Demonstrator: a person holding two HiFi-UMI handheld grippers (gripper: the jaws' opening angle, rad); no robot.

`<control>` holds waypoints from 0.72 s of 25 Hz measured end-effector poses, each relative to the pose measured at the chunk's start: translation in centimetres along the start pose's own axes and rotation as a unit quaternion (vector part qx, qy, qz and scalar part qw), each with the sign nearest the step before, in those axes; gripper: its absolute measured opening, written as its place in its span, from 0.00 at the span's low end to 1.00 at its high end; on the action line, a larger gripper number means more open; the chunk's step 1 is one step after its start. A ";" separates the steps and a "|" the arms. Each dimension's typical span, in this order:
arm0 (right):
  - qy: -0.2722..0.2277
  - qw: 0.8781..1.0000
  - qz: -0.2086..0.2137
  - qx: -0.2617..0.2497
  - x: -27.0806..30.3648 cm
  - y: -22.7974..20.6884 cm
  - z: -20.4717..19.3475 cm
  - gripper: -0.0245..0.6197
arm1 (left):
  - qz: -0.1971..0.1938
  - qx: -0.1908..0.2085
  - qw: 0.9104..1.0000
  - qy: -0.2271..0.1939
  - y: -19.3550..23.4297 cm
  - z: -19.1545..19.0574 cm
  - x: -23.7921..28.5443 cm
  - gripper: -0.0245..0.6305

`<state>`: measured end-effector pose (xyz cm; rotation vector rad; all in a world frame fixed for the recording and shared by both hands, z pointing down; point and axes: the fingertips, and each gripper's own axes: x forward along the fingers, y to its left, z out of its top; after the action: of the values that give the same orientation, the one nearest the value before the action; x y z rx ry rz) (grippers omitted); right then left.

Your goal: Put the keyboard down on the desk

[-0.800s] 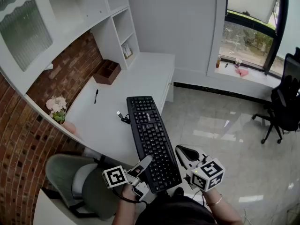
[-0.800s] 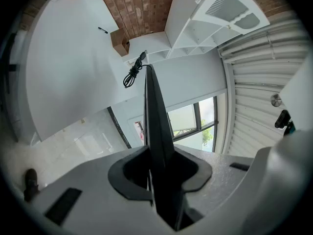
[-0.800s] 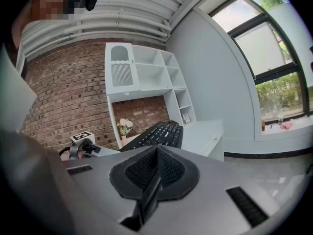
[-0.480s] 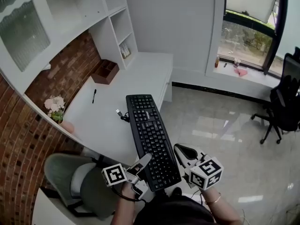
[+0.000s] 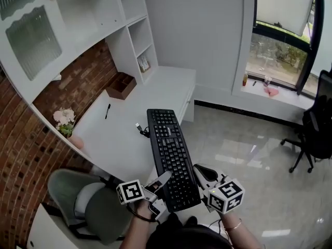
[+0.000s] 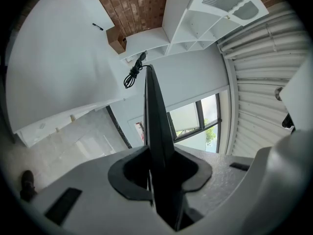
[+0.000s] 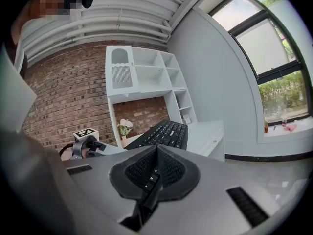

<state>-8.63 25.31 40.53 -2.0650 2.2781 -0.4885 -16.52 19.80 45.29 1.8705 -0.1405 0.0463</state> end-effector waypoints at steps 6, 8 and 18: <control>-0.004 1.000 0.002 0.001 0.2 -1.2 0.2 0.05 | 0.001 -0.004 1.000 -0.006 0.1 0.0 1.3 0.20; -0.004 1.000 0.001 0.004 0.8 -1.9 0.3 0.05 | 0.003 -0.004 1.000 -0.007 0.4 0.6 1.7 0.20; 0.005 1.000 -0.003 0.009 8.3 -8.0 1.8 0.05 | 0.006 -0.019 1.000 -0.018 3.8 7.7 7.6 0.20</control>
<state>-1.51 16.22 42.33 -2.0665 2.2653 -0.5170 -9.79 10.77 47.39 1.8339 -0.1757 0.0175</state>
